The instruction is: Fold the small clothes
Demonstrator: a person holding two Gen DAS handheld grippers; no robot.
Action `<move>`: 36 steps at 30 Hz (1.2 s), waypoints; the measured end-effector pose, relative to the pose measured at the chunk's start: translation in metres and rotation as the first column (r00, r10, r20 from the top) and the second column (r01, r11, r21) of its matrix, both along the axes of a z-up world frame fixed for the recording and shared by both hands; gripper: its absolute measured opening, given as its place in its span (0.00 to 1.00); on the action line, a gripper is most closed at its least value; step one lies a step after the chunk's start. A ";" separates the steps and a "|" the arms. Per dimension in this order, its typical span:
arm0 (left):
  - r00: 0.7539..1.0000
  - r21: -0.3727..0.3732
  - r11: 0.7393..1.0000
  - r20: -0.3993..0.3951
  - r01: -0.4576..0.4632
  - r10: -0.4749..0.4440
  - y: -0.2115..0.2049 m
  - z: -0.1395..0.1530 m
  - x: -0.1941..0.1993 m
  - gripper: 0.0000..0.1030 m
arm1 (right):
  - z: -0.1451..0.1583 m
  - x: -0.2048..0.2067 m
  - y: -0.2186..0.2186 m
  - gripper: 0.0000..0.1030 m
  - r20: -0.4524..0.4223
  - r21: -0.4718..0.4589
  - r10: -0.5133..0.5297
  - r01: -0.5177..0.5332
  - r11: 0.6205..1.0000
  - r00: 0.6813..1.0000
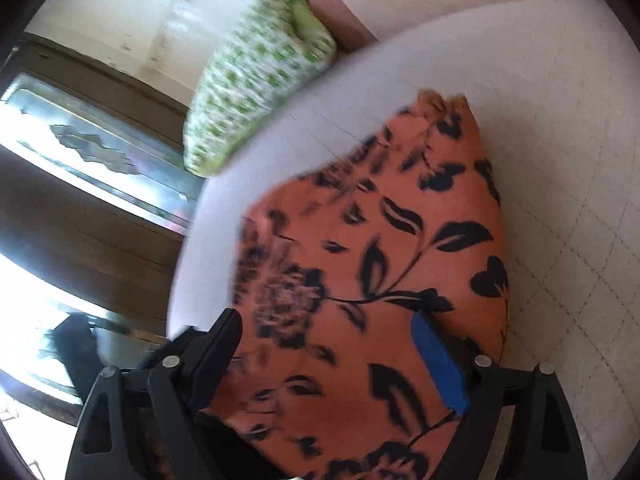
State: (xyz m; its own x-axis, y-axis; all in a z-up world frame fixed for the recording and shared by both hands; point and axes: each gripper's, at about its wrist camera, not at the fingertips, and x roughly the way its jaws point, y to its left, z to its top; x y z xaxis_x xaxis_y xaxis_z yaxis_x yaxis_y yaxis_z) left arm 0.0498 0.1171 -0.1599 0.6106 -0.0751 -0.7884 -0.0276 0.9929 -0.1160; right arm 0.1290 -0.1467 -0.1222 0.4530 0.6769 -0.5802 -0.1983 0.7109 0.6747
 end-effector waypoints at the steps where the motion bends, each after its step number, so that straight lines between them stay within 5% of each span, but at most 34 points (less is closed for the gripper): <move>1: 1.000 -0.010 1.000 -0.001 0.000 0.000 0.001 -0.001 -0.001 0.68 | 0.005 -0.006 -0.007 0.86 0.019 -0.005 -0.011 0.011 1.000 1.000; 8: 0.999 -0.134 0.991 -0.041 0.020 -0.026 0.013 -0.018 0.013 0.68 | -0.032 -0.014 -0.073 0.86 -0.097 -0.003 -0.149 0.149 0.989 0.984; 14: 0.994 -0.282 0.959 -0.085 0.039 -0.065 0.019 -0.035 0.041 0.69 | -0.052 0.009 -0.074 0.86 -0.150 0.073 -0.090 0.102 0.992 0.984; 18: 0.992 -0.255 0.966 -0.110 0.029 -0.059 0.014 -0.046 0.047 0.68 | -0.060 0.024 -0.058 0.86 -0.167 0.052 -0.074 0.083 0.995 0.983; 25: 0.998 -0.235 0.971 -0.031 0.043 -0.052 0.006 -0.032 0.034 0.70 | -0.049 0.018 -0.057 0.86 -0.112 0.033 -0.109 0.113 0.993 0.988; 28: 0.993 -0.201 0.979 -0.099 0.042 -0.063 0.003 -0.048 0.043 0.70 | -0.062 0.029 -0.050 0.85 -0.173 0.068 -0.073 0.086 0.994 0.982; 31: 0.998 -0.143 0.989 -0.045 0.025 -0.032 -0.001 -0.032 0.033 0.70 | -0.070 0.033 -0.039 0.49 -0.177 0.017 -0.034 0.038 0.999 0.984; 34: 0.996 -0.101 0.993 0.071 0.058 -0.051 -0.013 -0.003 0.019 0.70 | -0.062 0.029 -0.034 0.44 -0.132 -0.037 -0.039 0.034 0.999 0.990; 36: 0.993 -0.076 0.992 0.062 0.103 -0.098 -0.029 -0.004 0.020 0.70 | -0.060 0.028 -0.030 0.44 -0.120 -0.069 -0.043 0.035 0.997 0.992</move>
